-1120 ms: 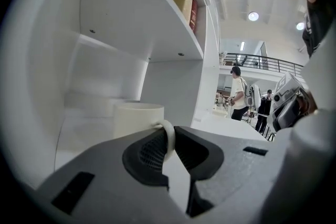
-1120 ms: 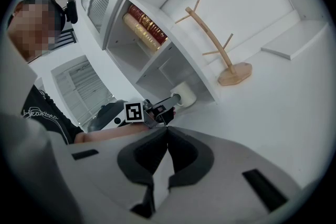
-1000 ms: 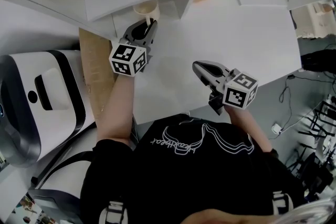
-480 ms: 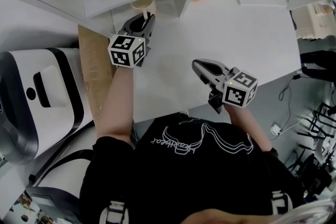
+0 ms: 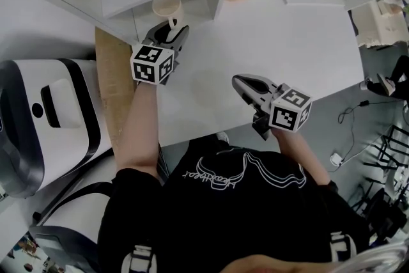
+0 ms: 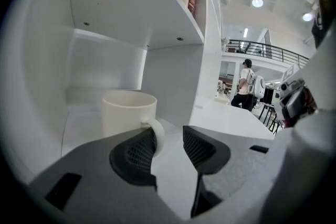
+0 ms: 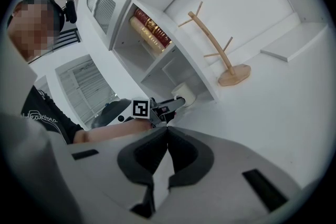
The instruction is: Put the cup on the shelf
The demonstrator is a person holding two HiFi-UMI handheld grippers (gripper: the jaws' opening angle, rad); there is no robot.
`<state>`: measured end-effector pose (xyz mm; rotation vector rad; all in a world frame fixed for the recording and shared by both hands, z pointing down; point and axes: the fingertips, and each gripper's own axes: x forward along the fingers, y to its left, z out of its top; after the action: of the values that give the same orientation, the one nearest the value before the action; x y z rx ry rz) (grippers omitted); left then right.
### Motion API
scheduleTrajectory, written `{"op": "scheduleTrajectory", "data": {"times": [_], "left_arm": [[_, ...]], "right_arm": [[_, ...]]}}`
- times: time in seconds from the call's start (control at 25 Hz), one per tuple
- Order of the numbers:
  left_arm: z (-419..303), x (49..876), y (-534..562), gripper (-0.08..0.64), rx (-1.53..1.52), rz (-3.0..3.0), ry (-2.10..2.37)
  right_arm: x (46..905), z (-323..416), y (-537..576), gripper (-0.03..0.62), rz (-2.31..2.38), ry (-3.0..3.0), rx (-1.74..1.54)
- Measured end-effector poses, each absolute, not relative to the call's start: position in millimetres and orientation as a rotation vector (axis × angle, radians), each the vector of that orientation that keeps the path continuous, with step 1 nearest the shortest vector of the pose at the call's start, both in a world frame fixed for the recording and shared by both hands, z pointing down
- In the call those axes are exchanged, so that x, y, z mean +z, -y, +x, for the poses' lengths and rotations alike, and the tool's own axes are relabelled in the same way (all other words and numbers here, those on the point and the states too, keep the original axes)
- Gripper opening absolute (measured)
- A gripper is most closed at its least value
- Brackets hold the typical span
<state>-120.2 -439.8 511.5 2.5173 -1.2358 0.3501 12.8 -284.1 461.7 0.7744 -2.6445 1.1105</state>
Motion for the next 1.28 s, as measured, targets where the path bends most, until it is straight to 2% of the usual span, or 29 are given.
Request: {"op": "scheduleTrajectory", "data": {"times": [0.32, 0.48, 0.84, 1.28], "left_arm": [[-122.1, 510.2, 434.5, 0.153, 0.297, 2.569, 1.189], [-121.6, 510.4, 429.0, 0.190, 0.333, 2.603, 1.181], [-128.7, 519.0, 425.4, 0.192, 0.404, 2.613, 1.231], [-151.0, 527.0, 401.2, 0.202, 0.310, 2.429, 1.317]], "right_arm": [[472.6, 17.3, 274.0, 0.005, 0.771, 2.608, 1.118], [473.3, 13.0, 274.7, 0.005, 0.762, 2.611, 1.113], [483.2, 2.4, 272.0, 0.005, 0.732, 2.593, 1.129], [476.0, -8.0, 267.2, 0.005, 0.711, 2.620, 1.111]]}}
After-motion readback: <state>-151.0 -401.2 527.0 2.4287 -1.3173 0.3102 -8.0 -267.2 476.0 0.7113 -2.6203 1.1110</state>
